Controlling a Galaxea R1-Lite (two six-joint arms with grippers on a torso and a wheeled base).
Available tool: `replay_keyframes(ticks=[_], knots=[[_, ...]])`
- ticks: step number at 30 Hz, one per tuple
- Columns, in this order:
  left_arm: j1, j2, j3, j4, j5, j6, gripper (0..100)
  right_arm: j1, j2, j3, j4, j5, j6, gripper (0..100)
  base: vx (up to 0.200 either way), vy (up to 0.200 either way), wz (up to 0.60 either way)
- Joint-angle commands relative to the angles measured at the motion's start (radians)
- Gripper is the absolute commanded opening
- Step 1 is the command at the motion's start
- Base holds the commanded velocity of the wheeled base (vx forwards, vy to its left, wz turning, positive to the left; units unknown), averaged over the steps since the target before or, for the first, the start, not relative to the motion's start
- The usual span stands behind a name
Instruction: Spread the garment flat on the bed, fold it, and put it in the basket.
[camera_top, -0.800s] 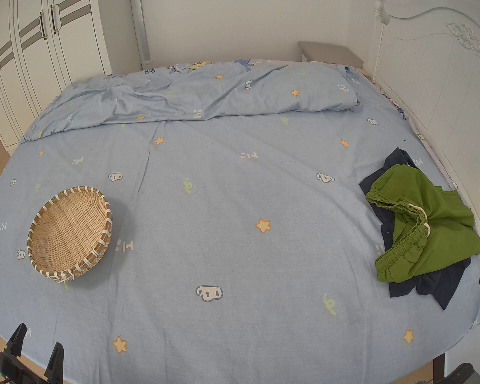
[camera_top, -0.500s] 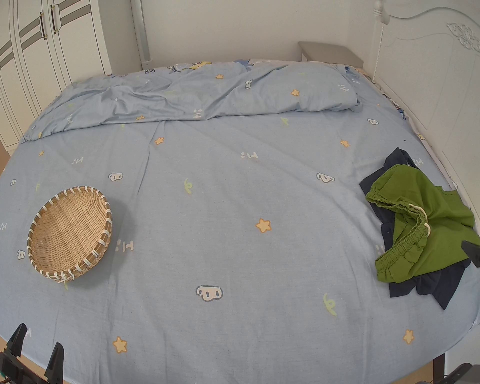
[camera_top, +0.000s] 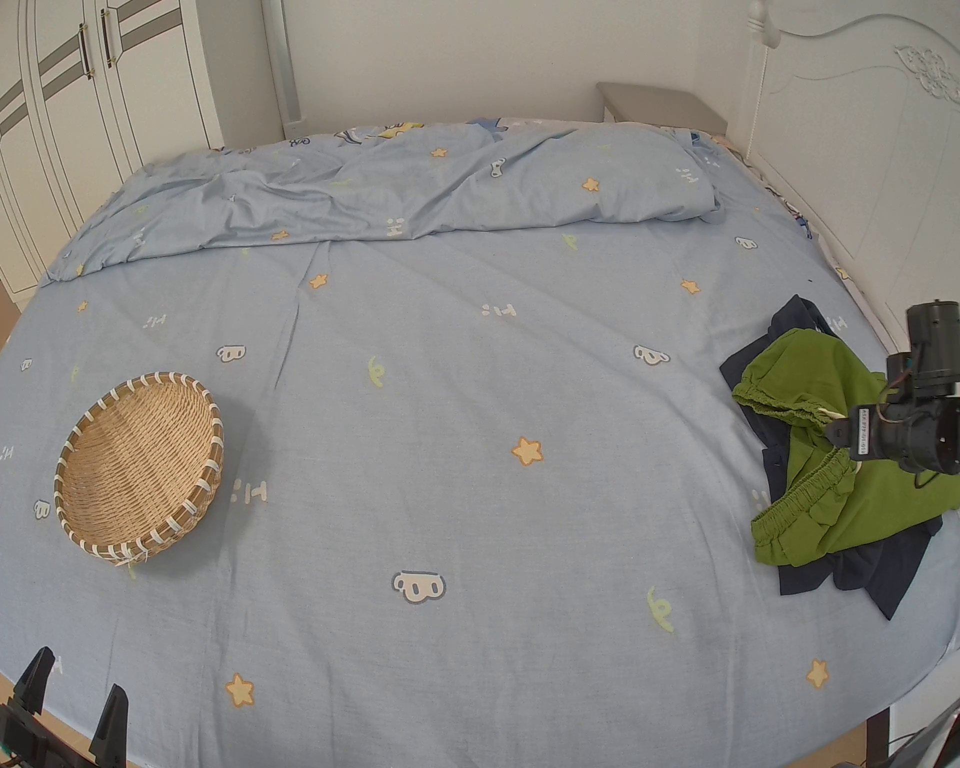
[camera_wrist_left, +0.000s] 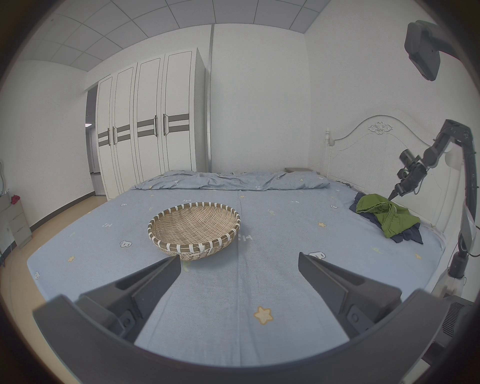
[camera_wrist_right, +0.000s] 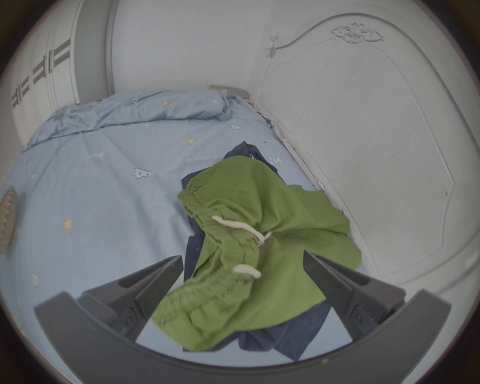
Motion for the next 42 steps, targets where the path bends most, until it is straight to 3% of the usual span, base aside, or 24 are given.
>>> replay_keyframes(ticks=[1,18,19,29,35,39,42], knots=[[0.000,-0.016,0.018,-0.001,0.000,0.000,100,0.022,0.209,-0.087,-0.039,-0.041,0.012,100,0.000,0.000,0.00],[0.001,-0.016,0.018,-0.001,0.000,0.000,100,-0.012,0.255,-0.120,-0.030,-0.081,0.021,100,0.000,0.000,0.00],[0.001,-0.016,0.018,-0.001,0.000,0.000,100,-0.015,0.260,-0.122,-0.030,-0.084,0.021,0,0.000,0.000,0.00],[0.000,-0.016,0.018,-0.001,0.000,0.000,100,-0.015,0.280,-0.154,-0.023,-0.084,0.020,0,0.000,0.000,0.00],[0.000,-0.016,0.018,-0.001,0.000,0.000,100,0.005,0.265,-0.226,0.065,-0.083,0.026,0,0.000,0.000,0.00],[0.000,-0.016,0.018,-0.001,0.000,0.000,100,0.075,0.194,-0.298,0.158,-0.066,0.084,0,0.000,0.000,0.00],[0.000,-0.016,0.018,-0.001,0.000,0.000,100,0.135,0.163,-0.363,0.255,-0.014,0.135,0,0.000,0.000,0.00]])
